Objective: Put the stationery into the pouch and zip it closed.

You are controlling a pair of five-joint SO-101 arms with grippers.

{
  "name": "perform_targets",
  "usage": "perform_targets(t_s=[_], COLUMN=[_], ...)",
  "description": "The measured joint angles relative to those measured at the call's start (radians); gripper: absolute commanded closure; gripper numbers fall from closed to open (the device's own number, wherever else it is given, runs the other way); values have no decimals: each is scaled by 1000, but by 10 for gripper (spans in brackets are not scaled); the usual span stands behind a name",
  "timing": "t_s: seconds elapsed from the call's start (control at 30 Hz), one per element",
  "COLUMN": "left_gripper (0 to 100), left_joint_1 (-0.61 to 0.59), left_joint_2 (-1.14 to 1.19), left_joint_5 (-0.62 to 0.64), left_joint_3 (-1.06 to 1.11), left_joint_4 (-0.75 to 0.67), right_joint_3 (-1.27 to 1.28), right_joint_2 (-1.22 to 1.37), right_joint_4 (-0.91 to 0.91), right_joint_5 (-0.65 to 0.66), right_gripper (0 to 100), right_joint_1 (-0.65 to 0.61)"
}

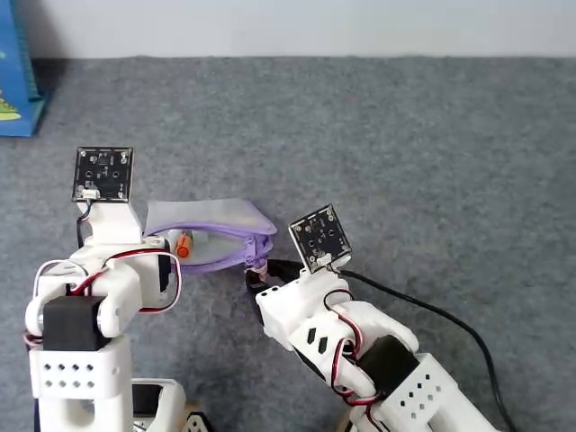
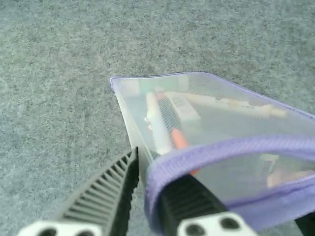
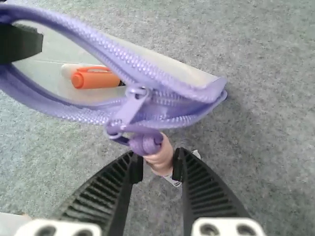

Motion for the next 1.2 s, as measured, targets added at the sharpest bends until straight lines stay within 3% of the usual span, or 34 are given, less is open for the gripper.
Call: perform_targets(t_s=[0.1,0.53,0.7,0.83,1.2], left_gripper=[989,987,855,735,735], left_joint_1=[0,0,5,80,413], left_joint_2=[0,0,0,-2,-2], left_joint_5=[0,0,-35,-69,-77], left_joint_3=[0,0,0,0,0], left_joint_4=[0,0,-78,-132,-281], right_joint_3=[0,12,12,12,11], right_joint_2=[0,-95,-302,-437,-522], right_joint_4=[-2,29,169,255,333], right_joint_5=[2,49,103,161,196], right_gripper=[996,991,991,991,991], right_joint_1=[0,2,-40,-43,-43])
